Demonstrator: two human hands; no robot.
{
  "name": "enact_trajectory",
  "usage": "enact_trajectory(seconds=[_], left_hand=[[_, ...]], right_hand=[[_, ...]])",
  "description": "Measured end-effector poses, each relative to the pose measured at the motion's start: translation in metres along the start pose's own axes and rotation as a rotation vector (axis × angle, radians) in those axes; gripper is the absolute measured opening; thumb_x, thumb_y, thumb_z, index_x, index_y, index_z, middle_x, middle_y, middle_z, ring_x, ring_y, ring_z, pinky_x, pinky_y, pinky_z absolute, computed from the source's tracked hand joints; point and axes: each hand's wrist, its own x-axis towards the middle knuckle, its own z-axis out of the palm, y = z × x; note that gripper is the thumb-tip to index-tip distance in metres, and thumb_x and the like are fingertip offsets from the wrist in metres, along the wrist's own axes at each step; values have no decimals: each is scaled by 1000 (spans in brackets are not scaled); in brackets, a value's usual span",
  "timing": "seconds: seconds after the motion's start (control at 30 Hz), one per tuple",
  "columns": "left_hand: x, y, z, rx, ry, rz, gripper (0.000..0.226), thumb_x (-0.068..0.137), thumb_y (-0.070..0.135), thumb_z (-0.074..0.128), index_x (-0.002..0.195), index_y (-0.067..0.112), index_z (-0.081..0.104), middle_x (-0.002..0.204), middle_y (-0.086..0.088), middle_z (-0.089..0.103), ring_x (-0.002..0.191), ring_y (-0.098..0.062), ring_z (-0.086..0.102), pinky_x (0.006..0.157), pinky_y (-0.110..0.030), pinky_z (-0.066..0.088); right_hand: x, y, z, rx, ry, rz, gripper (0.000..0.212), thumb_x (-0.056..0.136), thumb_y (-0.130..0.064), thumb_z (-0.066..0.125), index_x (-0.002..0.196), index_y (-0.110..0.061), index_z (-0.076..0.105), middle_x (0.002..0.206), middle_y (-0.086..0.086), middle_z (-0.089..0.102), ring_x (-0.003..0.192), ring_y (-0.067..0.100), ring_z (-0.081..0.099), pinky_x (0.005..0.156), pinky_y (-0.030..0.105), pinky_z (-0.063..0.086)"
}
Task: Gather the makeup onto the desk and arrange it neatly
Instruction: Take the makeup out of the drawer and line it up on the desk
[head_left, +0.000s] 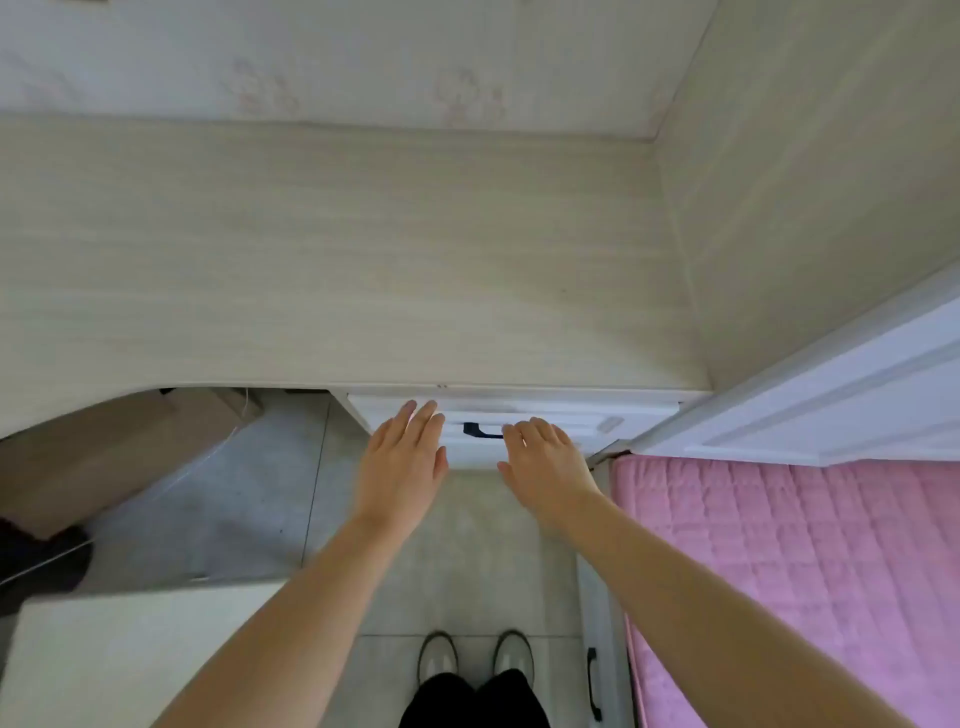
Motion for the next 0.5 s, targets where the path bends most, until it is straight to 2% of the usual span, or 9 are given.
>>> enact_trajectory(seconds=[0.13, 0.27, 0.5], left_hand=[[6, -1, 16, 12, -6, -10, 42, 86, 14, 64, 126, 4, 57, 142, -9, 50, 132, -32, 45, 103, -46, 43], [6, 2, 29, 34, -4, -4, 49, 88, 17, 59, 135, 6, 49, 145, -7, 45, 138, -29, 37, 110, -49, 35], [8, 3, 44, 71, -1, -16, 56, 86, 17, 58, 140, 9, 43, 144, -5, 45, 137, -29, 36, 112, -49, 29]], right_hand=[[19, 3, 20, 12, -69, 19, 52, 100, -32, 38, 141, -2, 28, 138, 14, 42, 132, 30, 33, 109, 38, 29], [31, 1, 33, -5, -113, 20, 53, 100, -29, 41, 143, -2, 25, 146, 16, 36, 138, 31, 28, 112, 40, 26], [34, -1, 52, -72, -108, 16, 62, 94, -13, 48, 147, -3, 17, 143, 14, 38, 131, 32, 37, 111, 40, 28]])
